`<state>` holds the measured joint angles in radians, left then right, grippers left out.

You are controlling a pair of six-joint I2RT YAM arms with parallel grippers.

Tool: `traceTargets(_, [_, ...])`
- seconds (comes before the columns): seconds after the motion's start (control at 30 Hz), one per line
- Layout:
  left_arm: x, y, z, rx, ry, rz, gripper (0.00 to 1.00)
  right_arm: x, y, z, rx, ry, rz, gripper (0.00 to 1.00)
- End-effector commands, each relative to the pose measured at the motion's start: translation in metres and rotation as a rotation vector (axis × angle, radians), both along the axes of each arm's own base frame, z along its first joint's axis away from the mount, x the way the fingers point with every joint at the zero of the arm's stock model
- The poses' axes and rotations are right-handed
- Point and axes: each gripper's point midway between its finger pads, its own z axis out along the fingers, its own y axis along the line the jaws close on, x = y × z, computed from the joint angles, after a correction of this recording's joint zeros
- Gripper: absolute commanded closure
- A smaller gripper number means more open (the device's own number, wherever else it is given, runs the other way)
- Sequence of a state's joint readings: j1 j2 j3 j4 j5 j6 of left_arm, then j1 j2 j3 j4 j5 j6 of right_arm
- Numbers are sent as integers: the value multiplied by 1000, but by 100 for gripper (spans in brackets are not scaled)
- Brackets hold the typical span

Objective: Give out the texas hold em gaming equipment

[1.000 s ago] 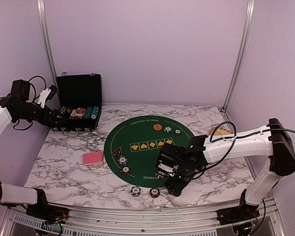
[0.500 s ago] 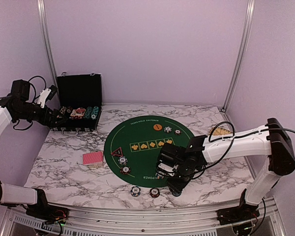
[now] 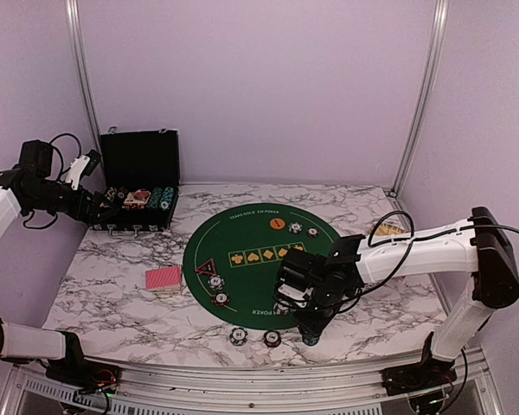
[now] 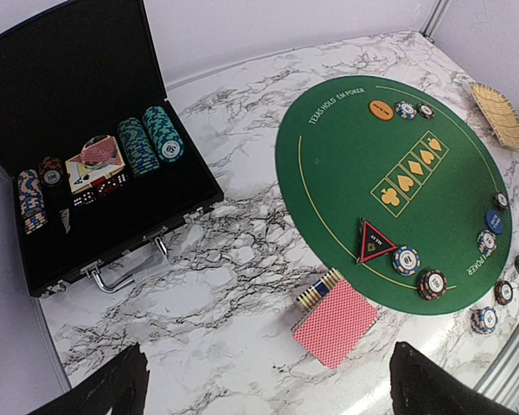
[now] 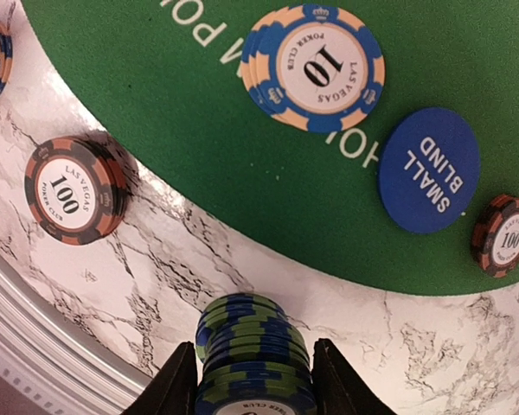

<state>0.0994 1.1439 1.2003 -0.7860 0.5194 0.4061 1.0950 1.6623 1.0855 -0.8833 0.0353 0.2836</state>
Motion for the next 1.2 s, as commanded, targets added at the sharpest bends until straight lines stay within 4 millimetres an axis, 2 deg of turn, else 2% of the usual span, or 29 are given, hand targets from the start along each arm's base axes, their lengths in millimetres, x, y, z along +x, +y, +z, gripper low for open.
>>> traceTargets(0.0, [-5, -2, 5, -5, -6, -11, 1, 5, 11, 21, 47, -18, 5, 57])
traceTargets(0.2, [-5, -2, 4, -6, -5, -13, 1, 2, 15, 20, 49, -9, 15, 58])
traceTargets(0.33, [-6, -2, 5, -4, -7, -14, 1, 9, 25, 31, 66, -29, 19, 60])
traceTargets(0.5, [-6, -3, 4, -9, -3, -14, 1, 20, 54, 49, 101, -57, 49, 61])
traceTargets(0.6, [-6, -3, 4, -10, -6, -16, 1, 34, 80, 56, 137, -87, 57, 63])
traceTargets(0.77, [-7, -3, 5, -9, -9, -17, 1, 57, 127, 48, 181, -113, 73, 64])
traceTargets(0.9, [-8, -2, 7, 4, -20, -16, 1, 75, 154, 30, 178, -124, 78, 66])
traceTargets(0.93, [-8, -2, 6, 6, -20, -17, 1, 80, 159, 23, 170, -123, 78, 66])
traceTargets(1.17, [-9, -2, 5, 6, -21, -20, 1, 124, 180, 12, 204, -145, 27, 67])
